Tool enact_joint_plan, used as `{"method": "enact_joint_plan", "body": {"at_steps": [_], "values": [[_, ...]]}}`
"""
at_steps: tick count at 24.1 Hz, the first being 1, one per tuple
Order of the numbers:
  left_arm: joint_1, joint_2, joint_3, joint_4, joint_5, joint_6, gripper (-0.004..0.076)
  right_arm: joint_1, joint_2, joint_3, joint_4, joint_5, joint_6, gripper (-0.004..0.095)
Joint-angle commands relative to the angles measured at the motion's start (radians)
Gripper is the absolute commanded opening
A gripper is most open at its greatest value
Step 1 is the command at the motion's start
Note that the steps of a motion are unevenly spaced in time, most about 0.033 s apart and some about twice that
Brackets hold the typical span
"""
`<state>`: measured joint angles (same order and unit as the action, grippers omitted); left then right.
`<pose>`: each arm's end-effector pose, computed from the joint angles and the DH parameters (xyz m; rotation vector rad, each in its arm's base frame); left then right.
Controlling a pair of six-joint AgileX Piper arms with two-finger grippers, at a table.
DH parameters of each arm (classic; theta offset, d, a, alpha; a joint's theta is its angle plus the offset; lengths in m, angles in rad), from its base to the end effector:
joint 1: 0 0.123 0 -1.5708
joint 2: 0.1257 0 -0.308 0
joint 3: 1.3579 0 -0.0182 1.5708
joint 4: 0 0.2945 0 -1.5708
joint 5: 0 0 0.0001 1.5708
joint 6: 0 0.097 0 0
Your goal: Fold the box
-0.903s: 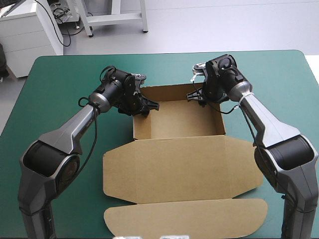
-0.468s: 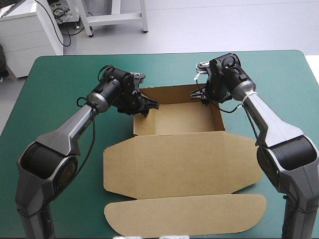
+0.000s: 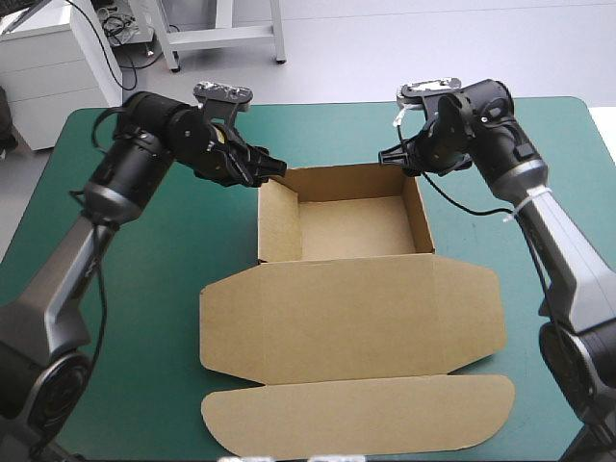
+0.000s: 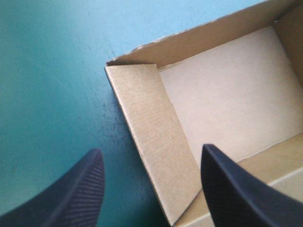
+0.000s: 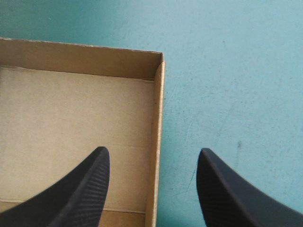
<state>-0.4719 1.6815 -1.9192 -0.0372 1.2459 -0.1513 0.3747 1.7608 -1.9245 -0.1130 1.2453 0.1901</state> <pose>0.3583 -0.1867 0.4565 0.4018 2.4853 -0.3070 0.4031 0.1474 0.4257 -0.2412 2.5445 0.0664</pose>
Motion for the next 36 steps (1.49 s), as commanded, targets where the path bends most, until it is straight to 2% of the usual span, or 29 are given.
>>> {"method": "enact_joint_plan", "body": {"at_steps": [1, 5, 6, 9, 11, 16, 19, 22, 24, 29, 32, 36], "values": [[-0.009, -0.143, -0.031, -0.038, 0.047, 0.069, 0.0320, -0.005, -0.094, -0.033, -0.007, 0.009, -0.013, 0.0514], [-0.018, -0.256, 0.000, -0.038, 0.047, 0.158, 0.0020, -0.005, -0.099, -0.032, -0.014, 0.009, -0.013, 0.0513], [-0.023, -0.289, 0.023, -0.034, 0.047, 0.179, -0.0003, -0.005, -0.097, -0.032, -0.016, 0.009, -0.013, 0.0513], [-0.032, -0.389, 0.110, -0.034, 0.038, 0.205, -0.0008, -0.005, -0.068, -0.032, -0.042, 0.009, -0.013, 0.0513], [-0.032, -0.498, 0.250, -0.039, -0.016, 0.216, -0.0008, -0.005, -0.032, -0.032, -0.044, 0.009, -0.013, 0.0514], [-0.032, -0.884, 0.740, -0.037, -0.287, 0.254, -0.0008, -0.005, 0.116, -0.032, -0.030, 0.009, -0.021, 0.0512], [-0.032, -1.112, 0.998, -0.037, -0.372, 0.254, -0.0008, -0.005, 0.193, -0.032, -0.032, 0.009, -0.021, 0.0512], [-0.032, -1.299, 1.199, -0.037, -0.397, 0.243, -0.0008, -0.005, 0.246, -0.032, -0.042, 0.009, 0.016, 0.0506], [-0.032, -1.432, 1.308, -0.039, -0.399, 0.222, -0.0008, -0.005, 0.267, -0.032, -0.051, 0.009, 0.027, 0.0420], [-0.032, -1.641, 1.419, -0.039, -0.399, 0.185, -0.0008, -0.005, 0.276, -0.032, -0.112, 0.009, 0.032, -0.0023], [-0.032, -1.708, 1.426, -0.033, -0.404, 0.185, -0.0008, -0.017, 0.276, -0.033, -0.184, 0.009, 0.026, -0.0020], [-0.032, -1.699, 1.423, -0.026, -0.396, 0.178, -0.0008, -0.095, 0.276, -0.033, -0.198, 0.009, -0.015, -0.0020]]}}
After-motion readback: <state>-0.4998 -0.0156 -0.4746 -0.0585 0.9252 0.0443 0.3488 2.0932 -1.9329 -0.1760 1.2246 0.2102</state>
